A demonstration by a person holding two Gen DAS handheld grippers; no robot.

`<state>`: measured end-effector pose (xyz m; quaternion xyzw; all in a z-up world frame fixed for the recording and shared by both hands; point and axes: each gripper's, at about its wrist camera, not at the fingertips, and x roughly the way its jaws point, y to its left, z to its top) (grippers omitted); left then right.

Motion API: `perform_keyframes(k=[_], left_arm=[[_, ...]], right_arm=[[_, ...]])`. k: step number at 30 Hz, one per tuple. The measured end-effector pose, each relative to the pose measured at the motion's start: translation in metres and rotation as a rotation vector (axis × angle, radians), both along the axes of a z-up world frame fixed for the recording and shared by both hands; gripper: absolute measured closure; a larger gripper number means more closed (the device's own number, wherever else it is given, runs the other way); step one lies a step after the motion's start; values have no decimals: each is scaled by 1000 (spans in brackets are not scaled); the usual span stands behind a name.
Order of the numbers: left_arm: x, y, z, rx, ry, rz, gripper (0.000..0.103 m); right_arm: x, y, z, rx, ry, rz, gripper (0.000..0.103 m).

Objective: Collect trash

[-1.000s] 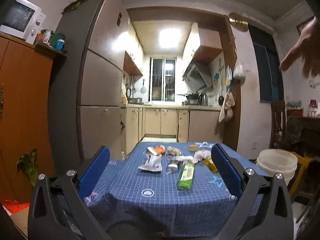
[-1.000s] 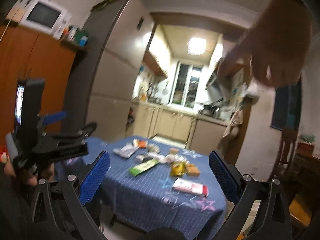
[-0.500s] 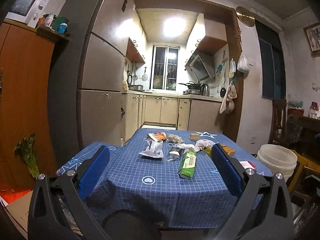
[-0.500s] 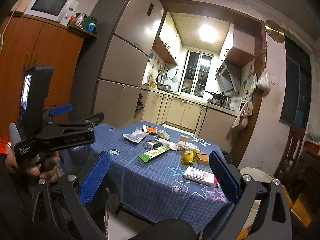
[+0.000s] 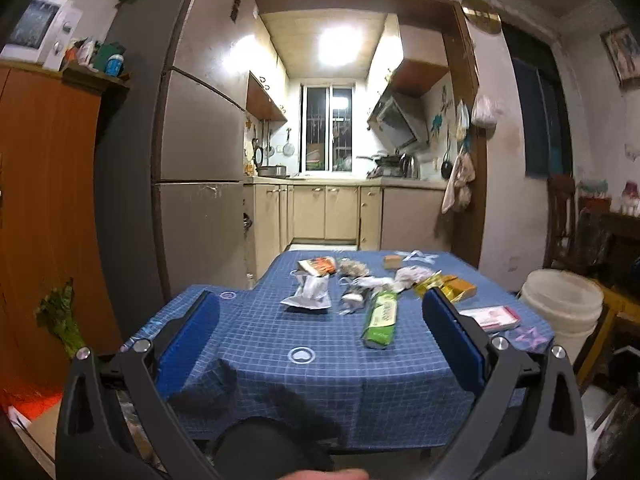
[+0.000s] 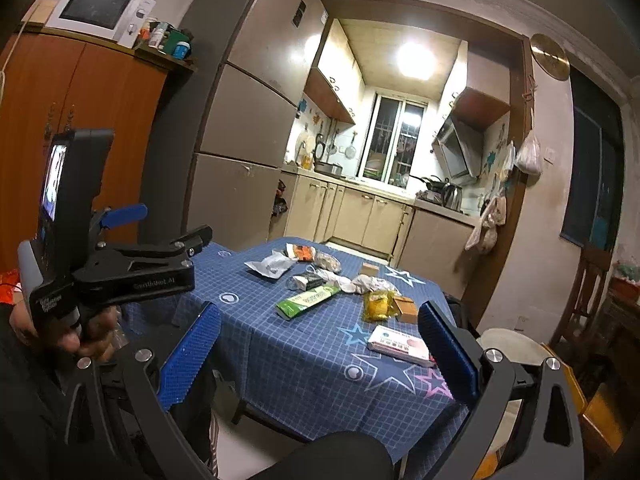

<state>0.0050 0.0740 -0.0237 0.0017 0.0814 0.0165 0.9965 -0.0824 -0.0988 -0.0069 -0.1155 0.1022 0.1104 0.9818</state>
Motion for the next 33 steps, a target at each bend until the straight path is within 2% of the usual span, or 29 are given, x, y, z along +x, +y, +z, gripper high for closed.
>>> perform_keyframes(k=[4,8,11,15,18,21,26,33], left_arm=[[23,-6,4,162,-4,33,5],[34,6,15,219,-52,89,5],[40,26,11,187,-2,86,5],[55,57,-26,96,219,64,5],[60,71,-55,29,354,65,5],[58,75,-74,-10,432,44,5],[52,68,-82,10,449,25,5],[53,62,-82,26,452,35,5]], right_arm=[[11,-11,-2,-6,79,-119,5],[7,-39,0,68,123,-237,5],[0,-63,2,161,146,-317,5],[-4,-79,3,222,182,-369,5],[-4,-69,2,182,188,-366,5],[-3,-50,1,109,188,-339,5],[-2,-23,2,10,175,-298,5],[-1,-26,0,39,198,-298,5]])
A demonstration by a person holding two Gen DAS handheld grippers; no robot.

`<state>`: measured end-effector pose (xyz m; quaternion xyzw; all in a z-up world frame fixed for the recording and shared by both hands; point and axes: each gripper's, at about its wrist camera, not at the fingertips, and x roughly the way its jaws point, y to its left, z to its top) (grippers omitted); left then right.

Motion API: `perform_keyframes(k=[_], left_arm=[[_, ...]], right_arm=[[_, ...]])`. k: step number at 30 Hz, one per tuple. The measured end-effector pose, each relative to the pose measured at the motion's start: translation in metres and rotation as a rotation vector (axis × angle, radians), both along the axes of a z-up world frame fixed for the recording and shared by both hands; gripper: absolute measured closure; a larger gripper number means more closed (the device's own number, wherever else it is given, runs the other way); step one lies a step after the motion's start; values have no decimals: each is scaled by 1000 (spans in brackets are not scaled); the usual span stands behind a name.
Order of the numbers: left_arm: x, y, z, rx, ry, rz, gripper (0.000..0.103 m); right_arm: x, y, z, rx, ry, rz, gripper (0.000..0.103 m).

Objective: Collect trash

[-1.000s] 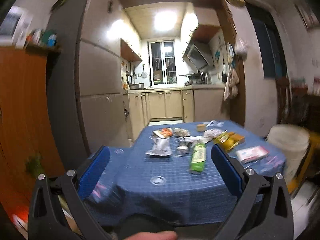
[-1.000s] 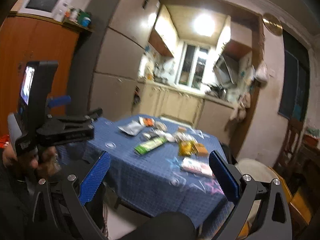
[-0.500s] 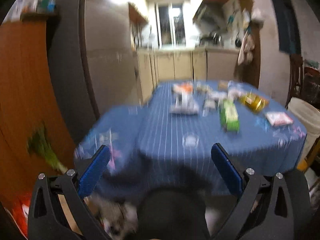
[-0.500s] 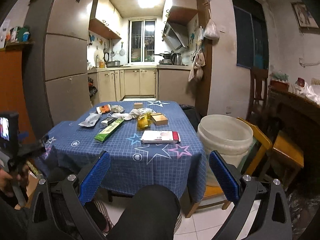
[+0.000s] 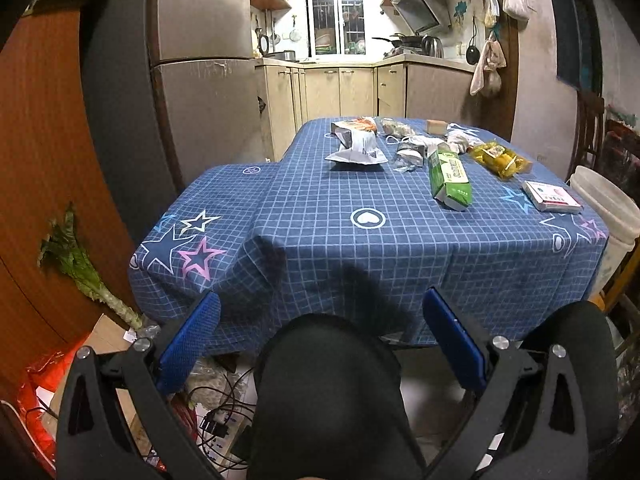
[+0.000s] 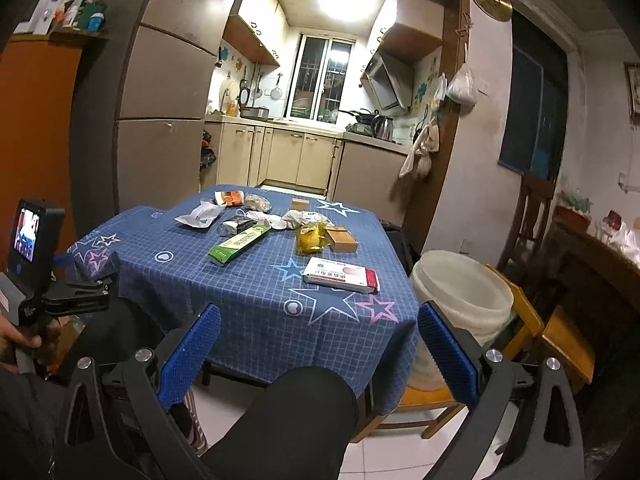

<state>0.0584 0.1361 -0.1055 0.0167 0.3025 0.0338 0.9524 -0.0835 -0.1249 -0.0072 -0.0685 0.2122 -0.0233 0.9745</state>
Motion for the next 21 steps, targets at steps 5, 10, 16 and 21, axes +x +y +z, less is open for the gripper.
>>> perform_keyframes(k=[5,10,16,21], left_arm=[[1,-3,0,13,-2,5,5],[-1,4,2,-3,-17,27,5],[-5,15,6,-30,-39,74,5],[-8,13,10,-15,-62,82,5]], right_arm=[[1,-3,-3,4,7,7,5],[2,-3,-4,7,8,16,5],[1,0,-2,2,1,39,5],[1,-2,-4,22,-3,51,5]])
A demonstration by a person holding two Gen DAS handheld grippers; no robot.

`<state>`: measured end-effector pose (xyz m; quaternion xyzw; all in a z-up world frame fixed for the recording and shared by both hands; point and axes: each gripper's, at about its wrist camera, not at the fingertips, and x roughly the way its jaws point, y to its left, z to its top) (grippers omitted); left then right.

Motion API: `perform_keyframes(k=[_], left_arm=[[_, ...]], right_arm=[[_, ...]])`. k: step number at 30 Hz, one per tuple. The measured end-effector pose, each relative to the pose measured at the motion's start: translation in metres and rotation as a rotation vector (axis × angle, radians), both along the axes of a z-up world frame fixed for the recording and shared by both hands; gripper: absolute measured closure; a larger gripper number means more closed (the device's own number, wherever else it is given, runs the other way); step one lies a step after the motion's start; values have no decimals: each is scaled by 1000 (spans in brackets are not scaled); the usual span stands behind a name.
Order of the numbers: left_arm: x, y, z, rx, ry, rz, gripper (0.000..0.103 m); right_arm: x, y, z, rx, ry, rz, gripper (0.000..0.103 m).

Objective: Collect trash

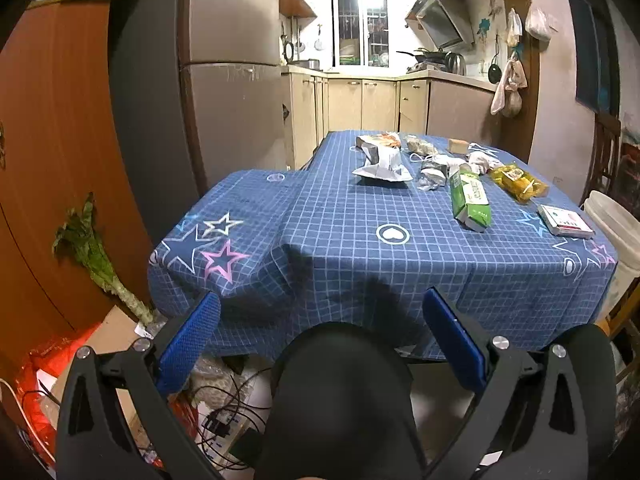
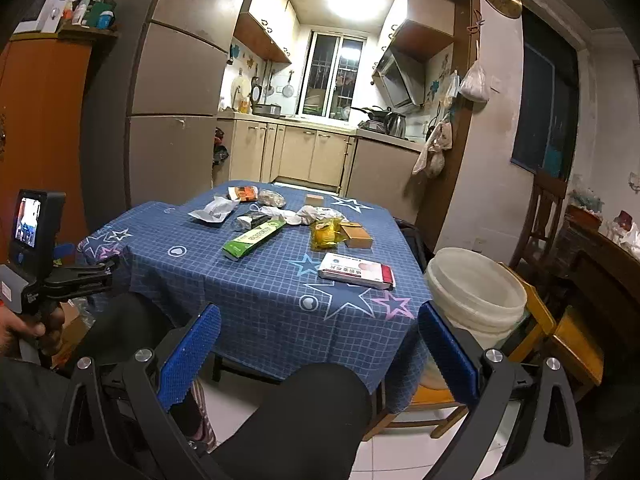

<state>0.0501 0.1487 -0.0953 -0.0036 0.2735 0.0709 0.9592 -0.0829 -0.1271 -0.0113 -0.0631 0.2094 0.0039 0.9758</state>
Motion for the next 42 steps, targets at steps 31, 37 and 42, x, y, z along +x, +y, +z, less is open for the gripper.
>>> perform_keyframes(k=[31,37,42], left_arm=[[-5,-14,-1,75,-27,-12,5],[-4,-12,-2,70,-25,-4,5],[-4,-11,-3,68,-19,3,5]], right_arm=[[10,-15,-15,41,18,-19,5],[11,-14,-17,37,19,-15,5],[11,-13,-18,38,21,-13,5]])
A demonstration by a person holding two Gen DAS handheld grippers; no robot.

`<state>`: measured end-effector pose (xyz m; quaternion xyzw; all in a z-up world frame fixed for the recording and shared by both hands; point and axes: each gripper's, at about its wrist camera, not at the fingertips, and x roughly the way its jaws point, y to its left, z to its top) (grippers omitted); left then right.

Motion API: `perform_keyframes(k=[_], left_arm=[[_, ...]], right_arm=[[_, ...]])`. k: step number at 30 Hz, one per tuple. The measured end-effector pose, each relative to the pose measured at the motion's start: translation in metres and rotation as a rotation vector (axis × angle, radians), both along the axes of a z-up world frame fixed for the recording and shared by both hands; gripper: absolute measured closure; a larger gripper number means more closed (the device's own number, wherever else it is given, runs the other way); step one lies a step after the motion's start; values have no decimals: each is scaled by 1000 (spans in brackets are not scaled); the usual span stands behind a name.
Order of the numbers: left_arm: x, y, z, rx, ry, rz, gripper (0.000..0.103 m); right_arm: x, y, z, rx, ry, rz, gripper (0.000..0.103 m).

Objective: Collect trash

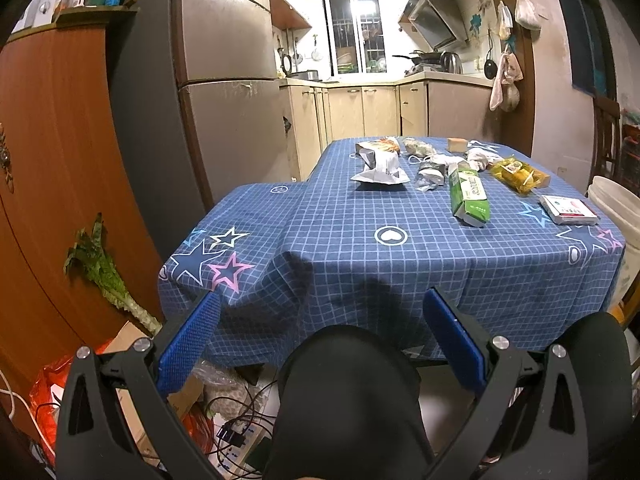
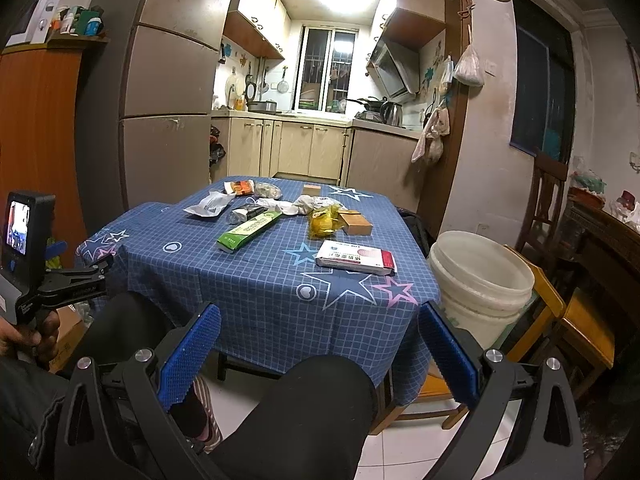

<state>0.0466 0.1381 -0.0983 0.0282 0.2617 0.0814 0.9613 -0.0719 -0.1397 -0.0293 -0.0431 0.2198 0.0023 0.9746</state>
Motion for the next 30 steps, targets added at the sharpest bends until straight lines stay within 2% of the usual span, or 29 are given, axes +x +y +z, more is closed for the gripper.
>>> perform_keyframes(k=[30], left_arm=[[0,2,-1,0,3,6,5]], right_arm=[[2,5,-6,11,19,23,5]])
